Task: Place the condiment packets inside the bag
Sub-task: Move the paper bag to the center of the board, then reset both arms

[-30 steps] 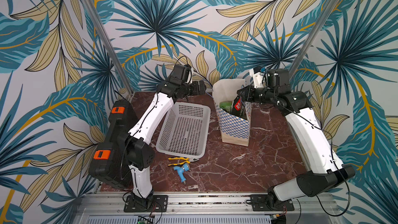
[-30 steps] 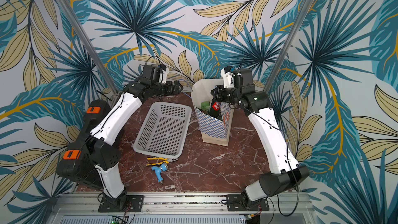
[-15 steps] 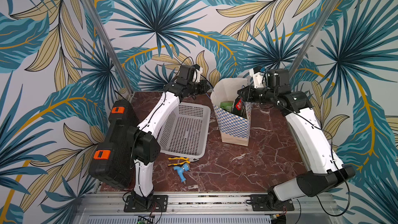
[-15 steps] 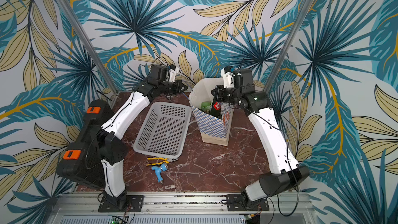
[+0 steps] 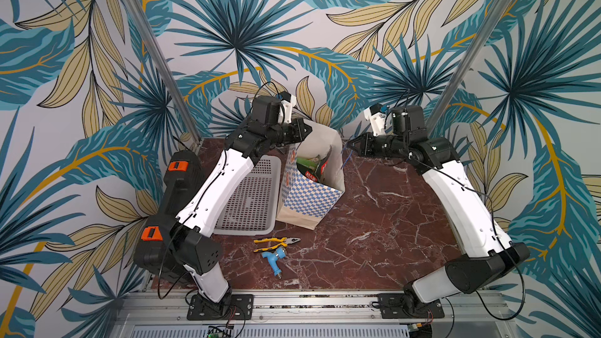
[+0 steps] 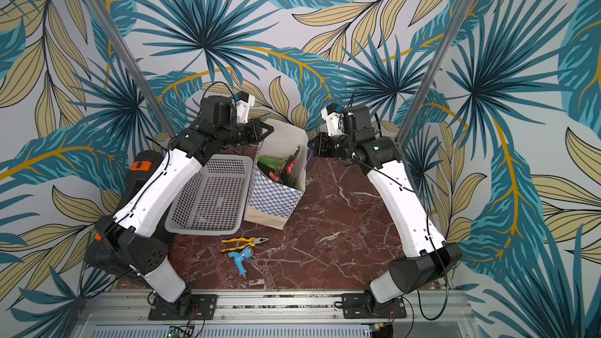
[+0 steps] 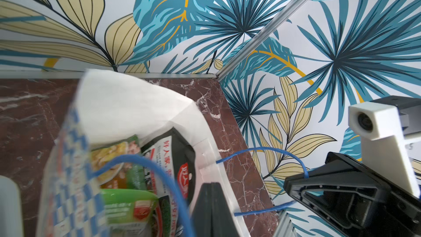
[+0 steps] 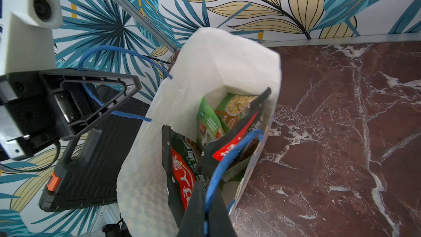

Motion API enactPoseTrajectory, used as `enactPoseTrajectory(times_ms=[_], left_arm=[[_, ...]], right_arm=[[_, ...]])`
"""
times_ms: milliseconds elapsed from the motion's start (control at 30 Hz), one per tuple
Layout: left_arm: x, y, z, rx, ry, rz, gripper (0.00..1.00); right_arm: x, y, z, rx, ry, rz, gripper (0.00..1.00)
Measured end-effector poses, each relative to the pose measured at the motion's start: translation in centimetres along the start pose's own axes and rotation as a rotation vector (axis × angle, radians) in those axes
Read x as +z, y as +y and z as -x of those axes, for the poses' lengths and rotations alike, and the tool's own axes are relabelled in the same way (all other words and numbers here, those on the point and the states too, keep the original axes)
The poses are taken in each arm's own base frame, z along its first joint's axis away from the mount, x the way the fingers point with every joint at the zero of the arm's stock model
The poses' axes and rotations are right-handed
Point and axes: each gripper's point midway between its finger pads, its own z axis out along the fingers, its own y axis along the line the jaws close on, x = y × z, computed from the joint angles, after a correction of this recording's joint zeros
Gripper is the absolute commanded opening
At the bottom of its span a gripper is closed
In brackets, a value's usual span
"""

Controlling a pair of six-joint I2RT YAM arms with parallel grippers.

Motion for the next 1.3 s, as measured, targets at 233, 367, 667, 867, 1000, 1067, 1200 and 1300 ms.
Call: enactPoseTrajectory(times_ms=[233,367,667,867,1000,1067,1200,1300], left_arm=[[0.4,1.5,-1.5,0.014,0.019,0.046,0.71],[-2.4,1.0,-0.9,0.063,-0.027,0.092,0.9],[-14.6,-0.9,0.9,0.161,-0.277,0.238,1.0],[-20.3,4.0,-1.8,0.121,-0.401,0.47,1.0],[-21.8,8.1,-4.1,0.088,-0.422,0.622,1.0],[-22.2,10.3,-5.4,0.069,-0.424,0.696,1.0],[-21.9,14.6,-7.6,0.036,-0.39,0.813,1.0],[-20.9,18.6,-9.0,0.003,-0.33,0.9,1.0]], right_arm=[[-1.2,-3.0,-1.3,-0.033,-0.028,-0.151,0.52],[-4.5,-3.5,-1.3,-0.065,-0.103,-0.222,0.71],[-12.3,-5.3,-1.7,-0.09,-0.317,-0.4,1.0],[-13.1,-9.6,-3.8,-0.072,-0.359,-0.584,1.0],[-12.1,-12.7,-5.8,-0.063,-0.331,-0.688,0.99],[-11.5,-14.1,-6.7,-0.063,-0.318,-0.733,1.0],[-10.4,-17.0,-8.5,-0.066,-0.302,-0.82,1.0],[-9.4,-19.3,-9.9,-0.065,-0.294,-0.87,1.0]])
